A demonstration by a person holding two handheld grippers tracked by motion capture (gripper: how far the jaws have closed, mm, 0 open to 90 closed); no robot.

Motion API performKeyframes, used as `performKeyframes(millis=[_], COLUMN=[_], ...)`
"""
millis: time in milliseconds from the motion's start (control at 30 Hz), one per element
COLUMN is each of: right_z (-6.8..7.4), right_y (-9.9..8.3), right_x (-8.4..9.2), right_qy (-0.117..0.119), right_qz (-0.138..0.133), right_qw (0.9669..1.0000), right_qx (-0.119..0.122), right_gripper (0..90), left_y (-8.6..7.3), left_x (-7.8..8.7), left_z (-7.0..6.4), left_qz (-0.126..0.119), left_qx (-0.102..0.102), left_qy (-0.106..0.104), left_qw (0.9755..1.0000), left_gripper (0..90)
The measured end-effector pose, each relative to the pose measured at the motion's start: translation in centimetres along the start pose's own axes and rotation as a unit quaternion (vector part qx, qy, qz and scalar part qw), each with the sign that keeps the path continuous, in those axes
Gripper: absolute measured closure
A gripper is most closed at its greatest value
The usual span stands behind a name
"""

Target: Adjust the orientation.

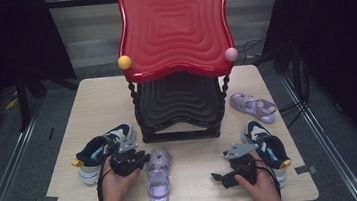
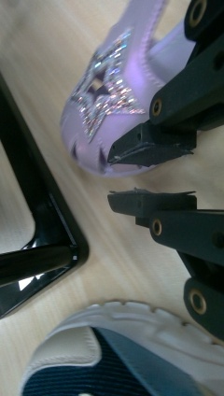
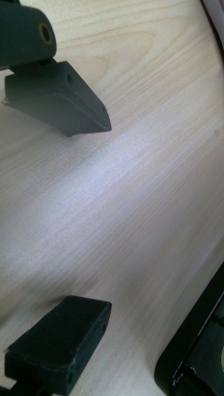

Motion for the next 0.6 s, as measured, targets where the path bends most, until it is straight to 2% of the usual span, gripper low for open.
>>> performKeyframes(millis=[33, 133, 267, 367, 467, 600], right_z=[0.0, 0.0, 0.0, 0.0, 0.0, 0.0], right_y=[0.0, 0.0, 0.0, 0.0, 0.0, 0.0], right_x=[0.0, 0.0, 0.0, 0.0, 0.0, 0.0], right_qy=[0.000, 0.000, 0.000, 0.000, 0.000, 0.000], right_qz=[0.000, 0.000, 0.000, 0.000, 0.000, 0.000], right_qw=[1.0000, 1.0000, 1.0000, 1.0000, 1.0000, 1.0000], right_qx=[0.000, 0.000, 0.000, 0.000, 0.001, 0.001], right_gripper=[11.1, 11.1, 11.1, 11.1, 11.1, 11.1], left_y=[0.2, 0.8, 1.3, 1.4, 1.7, 2.0], left_x=[-0.2, -0.7, -1.3, -1.4, -0.7, 1.3], left_z=[0.0, -0.1, -0.2, -0.2, 0.0, 0.2], left_qz=[-0.004, -0.002, -0.006, -0.001, -0.006, -0.037], left_qx=[0.002, -0.011, -0.011, -0.015, -0.014, 0.003], left_qy=[-0.001, -0.001, -0.007, -0.003, 0.012, 0.026], left_qw=[1.0000, 0.9999, 0.9999, 0.9999, 0.9998, 0.9990], left_gripper=[74.0, 74.3, 74.1, 72.2, 67.3, 60.4])
Point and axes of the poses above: each handheld gripper's, and its own axes: x roughly backward along the jaws, y roughly out of its top, z roughly to its left, the point moved 4 cm from there along -x, roughly forward along the jaws, and after that the axes turned 14 degrees about -x, right-handed, at the moved point
